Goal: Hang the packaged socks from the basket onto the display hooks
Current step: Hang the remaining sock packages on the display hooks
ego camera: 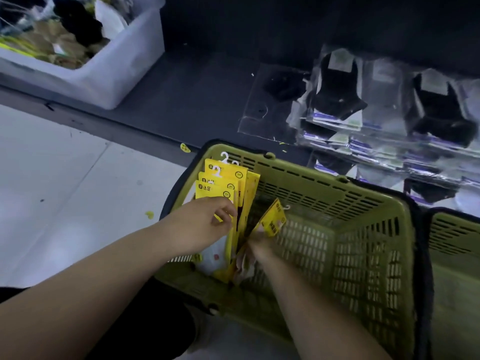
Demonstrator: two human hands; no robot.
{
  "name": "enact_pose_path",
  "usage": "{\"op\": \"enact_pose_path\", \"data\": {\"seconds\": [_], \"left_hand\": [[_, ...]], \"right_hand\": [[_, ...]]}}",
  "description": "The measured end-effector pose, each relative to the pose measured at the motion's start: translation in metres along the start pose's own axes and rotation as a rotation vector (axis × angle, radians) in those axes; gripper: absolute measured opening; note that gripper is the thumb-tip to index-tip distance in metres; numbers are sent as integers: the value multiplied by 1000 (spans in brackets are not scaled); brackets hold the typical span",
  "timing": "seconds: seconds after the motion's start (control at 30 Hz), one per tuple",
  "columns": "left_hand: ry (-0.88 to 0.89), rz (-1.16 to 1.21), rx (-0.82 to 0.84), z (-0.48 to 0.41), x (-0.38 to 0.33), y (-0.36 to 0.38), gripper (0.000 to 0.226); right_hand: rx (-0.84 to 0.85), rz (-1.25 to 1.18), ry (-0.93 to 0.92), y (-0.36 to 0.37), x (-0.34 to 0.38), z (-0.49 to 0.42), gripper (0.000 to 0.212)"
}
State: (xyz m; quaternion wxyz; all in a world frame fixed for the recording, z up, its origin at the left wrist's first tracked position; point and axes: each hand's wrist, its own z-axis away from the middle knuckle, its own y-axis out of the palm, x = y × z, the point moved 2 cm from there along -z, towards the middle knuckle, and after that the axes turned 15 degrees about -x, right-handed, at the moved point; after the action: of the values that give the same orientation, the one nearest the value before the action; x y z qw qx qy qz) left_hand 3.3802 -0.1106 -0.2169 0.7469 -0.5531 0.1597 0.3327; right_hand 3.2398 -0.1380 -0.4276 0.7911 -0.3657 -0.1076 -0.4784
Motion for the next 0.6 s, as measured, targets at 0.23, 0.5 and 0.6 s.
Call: {"op": "enact_pose_path", "data": {"seconds": [0.23,0.5,0.6], "left_hand": [[-32,-8,84,2,-6,6,25],[-277,356,100,19,-19,12,86],[-289,522,-139,18,-23,7,34]], "right_hand": [[-39,167,-125,-58,10,40,24],[-214,345,-753,-81,35,172,67],[-28,217,-969,-66,50,191,59]]}}
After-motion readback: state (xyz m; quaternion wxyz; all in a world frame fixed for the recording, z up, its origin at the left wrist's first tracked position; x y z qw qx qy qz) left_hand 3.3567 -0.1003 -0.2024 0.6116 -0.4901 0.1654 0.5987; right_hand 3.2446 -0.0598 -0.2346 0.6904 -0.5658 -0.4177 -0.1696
